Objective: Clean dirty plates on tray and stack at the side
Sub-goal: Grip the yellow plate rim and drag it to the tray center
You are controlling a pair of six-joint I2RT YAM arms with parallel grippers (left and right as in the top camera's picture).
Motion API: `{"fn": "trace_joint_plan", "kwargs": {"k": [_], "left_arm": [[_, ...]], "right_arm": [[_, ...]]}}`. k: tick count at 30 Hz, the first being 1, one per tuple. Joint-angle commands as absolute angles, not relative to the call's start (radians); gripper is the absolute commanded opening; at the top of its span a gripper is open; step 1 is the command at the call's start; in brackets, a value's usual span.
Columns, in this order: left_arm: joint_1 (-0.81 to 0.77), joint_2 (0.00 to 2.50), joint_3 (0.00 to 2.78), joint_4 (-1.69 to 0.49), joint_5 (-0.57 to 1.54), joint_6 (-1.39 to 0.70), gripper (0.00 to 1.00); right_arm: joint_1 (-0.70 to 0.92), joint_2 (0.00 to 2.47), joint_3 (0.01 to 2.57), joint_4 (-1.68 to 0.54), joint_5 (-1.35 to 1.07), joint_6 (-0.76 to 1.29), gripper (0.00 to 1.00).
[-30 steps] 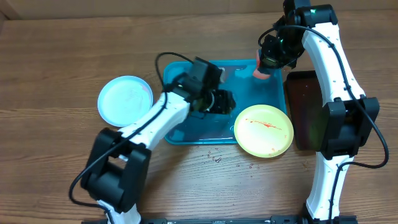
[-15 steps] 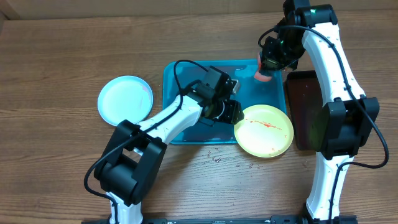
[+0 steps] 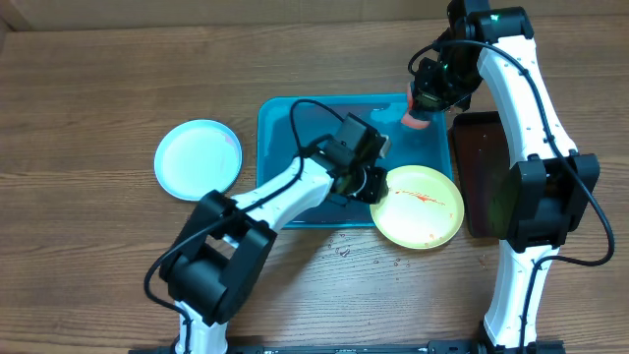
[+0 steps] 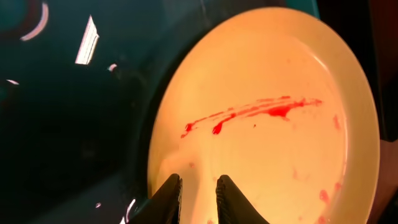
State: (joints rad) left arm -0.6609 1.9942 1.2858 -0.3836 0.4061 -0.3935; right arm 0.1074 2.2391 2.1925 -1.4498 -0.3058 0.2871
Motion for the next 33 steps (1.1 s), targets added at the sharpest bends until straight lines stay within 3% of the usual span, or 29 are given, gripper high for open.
{"fn": "trace_joint_plan", "kwargs": {"k": [1, 15, 26, 33], "left_arm": [[-0.668, 2.018, 1.294, -0.372, 0.381, -0.419, 0.22], [-0.661, 2.02, 1.297, -0.343, 0.255, -0.46, 0.24], [-0.642, 2.02, 1.313, -0.321, 0.01, -0.44, 0.23], [-0.613, 2.02, 1.383, -0.311, -0.243, -0.288, 0.21]], "right_arm": [[0.111, 2.21, 2.217, -1.446, -0.297, 0.28, 0.04], [0.111, 2.21, 2.217, -1.446, -0.297, 0.279, 0.04], [0.111, 2.21, 2.217, -1.448, -0.297, 0.279, 0.04], [0.111, 2.21, 2.217, -1.439, -0.297, 0.279, 0.04]]}}
